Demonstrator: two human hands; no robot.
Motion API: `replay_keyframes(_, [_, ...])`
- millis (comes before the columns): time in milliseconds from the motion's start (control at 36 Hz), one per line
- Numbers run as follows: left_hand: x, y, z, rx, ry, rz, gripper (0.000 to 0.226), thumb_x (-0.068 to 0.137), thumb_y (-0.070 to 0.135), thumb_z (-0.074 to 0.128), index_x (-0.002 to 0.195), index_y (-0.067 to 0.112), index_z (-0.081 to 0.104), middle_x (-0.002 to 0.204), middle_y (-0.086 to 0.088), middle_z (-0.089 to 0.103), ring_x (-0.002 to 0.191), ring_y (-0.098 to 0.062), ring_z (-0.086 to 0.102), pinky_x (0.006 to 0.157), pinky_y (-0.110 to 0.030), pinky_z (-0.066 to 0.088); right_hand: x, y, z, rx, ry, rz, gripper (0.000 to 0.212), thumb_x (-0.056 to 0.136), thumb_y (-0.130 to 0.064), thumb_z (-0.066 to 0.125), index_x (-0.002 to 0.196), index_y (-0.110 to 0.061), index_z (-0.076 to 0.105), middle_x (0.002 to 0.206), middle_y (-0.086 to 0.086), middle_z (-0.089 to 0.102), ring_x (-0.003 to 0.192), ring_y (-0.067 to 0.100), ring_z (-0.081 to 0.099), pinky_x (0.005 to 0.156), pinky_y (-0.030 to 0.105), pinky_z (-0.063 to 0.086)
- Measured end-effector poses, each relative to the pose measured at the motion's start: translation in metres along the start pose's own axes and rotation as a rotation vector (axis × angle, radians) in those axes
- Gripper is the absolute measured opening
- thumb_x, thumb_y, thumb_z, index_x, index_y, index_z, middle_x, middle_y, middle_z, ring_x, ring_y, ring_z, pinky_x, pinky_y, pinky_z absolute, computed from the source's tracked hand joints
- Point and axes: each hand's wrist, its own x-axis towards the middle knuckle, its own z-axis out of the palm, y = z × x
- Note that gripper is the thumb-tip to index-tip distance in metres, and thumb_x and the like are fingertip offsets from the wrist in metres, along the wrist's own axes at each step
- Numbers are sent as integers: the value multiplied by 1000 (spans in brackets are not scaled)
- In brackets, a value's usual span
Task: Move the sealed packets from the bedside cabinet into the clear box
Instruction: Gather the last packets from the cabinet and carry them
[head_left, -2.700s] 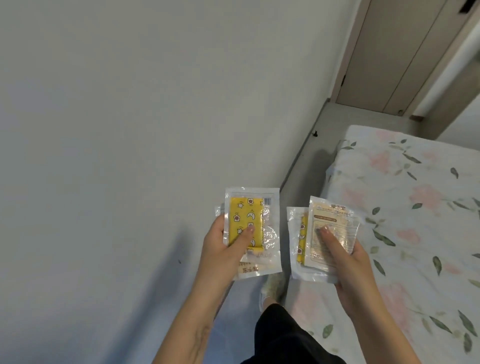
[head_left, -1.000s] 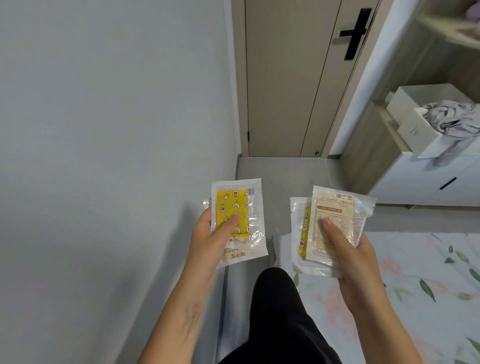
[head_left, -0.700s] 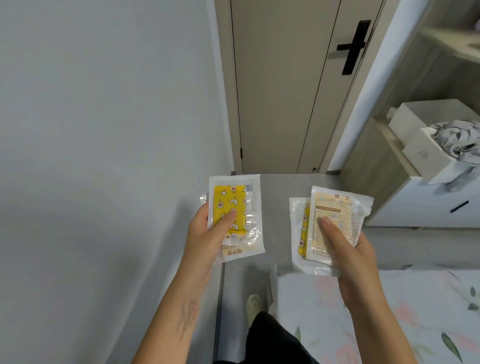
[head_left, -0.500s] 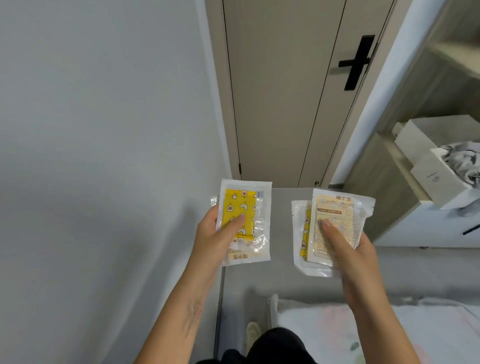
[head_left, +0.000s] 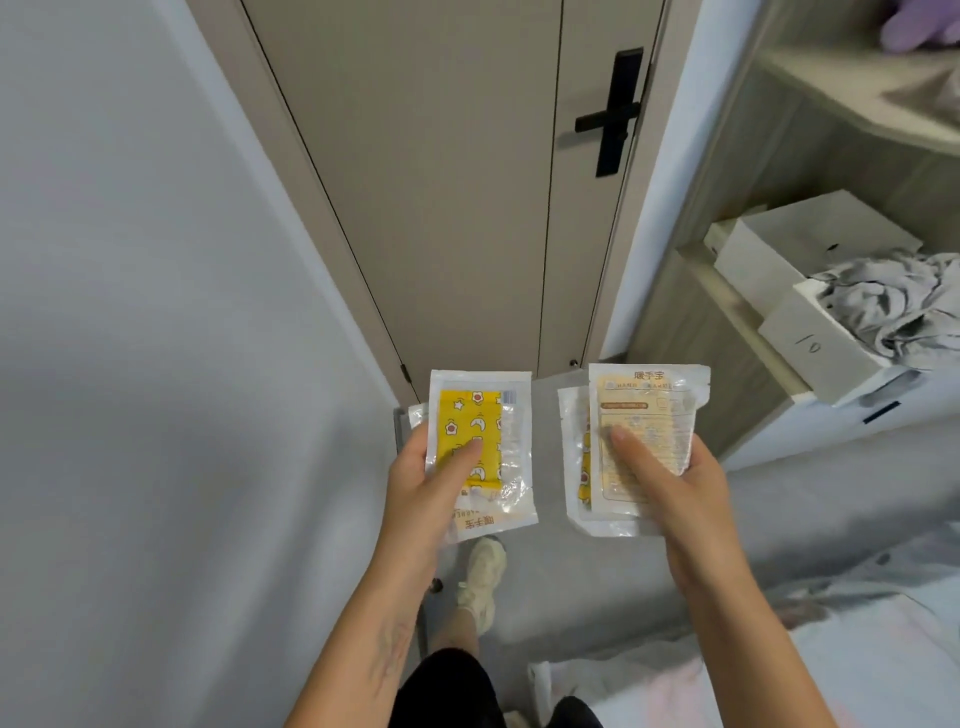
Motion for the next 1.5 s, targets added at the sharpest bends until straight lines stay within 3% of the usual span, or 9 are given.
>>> replay_keyframes(111, [62, 20, 5, 9, -44, 16, 22, 89, 13, 63, 106, 25, 65, 93, 7, 75, 79, -13, 73, 59, -28, 57, 51, -3, 18, 23, 57, 12, 19, 82, -20, 69, 101, -22, 68, 93, -4, 75, 85, 13, 72, 72, 27, 55])
replay_keyframes(194, [112, 38, 13, 14, -100, 30, 22, 89, 11, 62, 106, 24, 65, 90, 6, 75, 77, -13, 73, 57, -27, 56, 92, -8, 35, 42, 89, -6, 17, 83, -20, 69, 100, -23, 68, 91, -6, 75, 83, 12, 72, 68, 24, 56])
replay_keyframes(333, [190, 70, 47, 56, -232, 15, 23, 90, 11, 61, 108, 24, 65, 95, 4, 75, 82, -14, 72, 66, -34, 59, 154, -30, 54, 76, 164, -26, 18, 82, -19, 69, 101, -21, 68, 92, -4, 75, 82, 13, 72, 64, 20, 56])
replay_keyframes(472, [242, 91, 101, 114, -424, 3, 20, 90, 13, 61, 105, 27, 64, 91, 10, 75, 80, -9, 72, 64, -28, 58, 190, -53, 48, 92, 305, -46, 21, 79, -22, 70, 100, -20, 69, 94, 0, 75, 84, 16, 72, 72, 28, 57])
replay_keyframes(722, [275, 104, 214, 177, -690, -32, 20, 90, 11, 62, 103, 26, 64, 87, 11, 75, 76, -8, 72, 61, -25, 57, 218, -93, -2, 155, 591, -104, 25, 83, -17, 68, 107, -11, 68, 94, 3, 75, 83, 15, 72, 64, 18, 54])
replay_keyframes(861, [280, 103, 273, 213, -801, -39, 18, 90, 14, 61, 101, 28, 63, 87, 12, 75, 77, -8, 72, 59, -24, 57, 234, -105, -39, 187, 721, -100, 22, 82, -20, 70, 104, -16, 69, 93, 1, 75, 84, 16, 72, 69, 23, 56])
replay_keyframes(1167, [279, 102, 450, 233, -951, -7, 22, 90, 14, 61, 107, 29, 63, 95, 11, 75, 85, -6, 71, 64, -20, 56, 308, -153, -164, 224, 756, -122, 28, 76, -25, 71, 103, -17, 69, 92, 2, 76, 83, 18, 73, 72, 29, 55])
replay_keyframes(1389, [265, 127, 569, 149, -983, 22, 30, 89, 15, 61, 117, 27, 62, 100, 6, 74, 94, -16, 71, 80, -44, 58, 354, -212, -252, 172, 718, -187, 32, 70, -31, 75, 99, -19, 69, 91, 0, 76, 81, 15, 73, 68, 25, 55])
replay_keyframes(1500, [266, 141, 602, 101, -1013, 88, 53, 89, 12, 60, 133, 39, 47, 116, 9, 68, 106, -19, 66, 84, -55, 55, 371, -232, -277, 283, 720, -257, 37, 68, -32, 71, 102, -18, 67, 89, 3, 76, 77, 16, 72, 61, 24, 56])
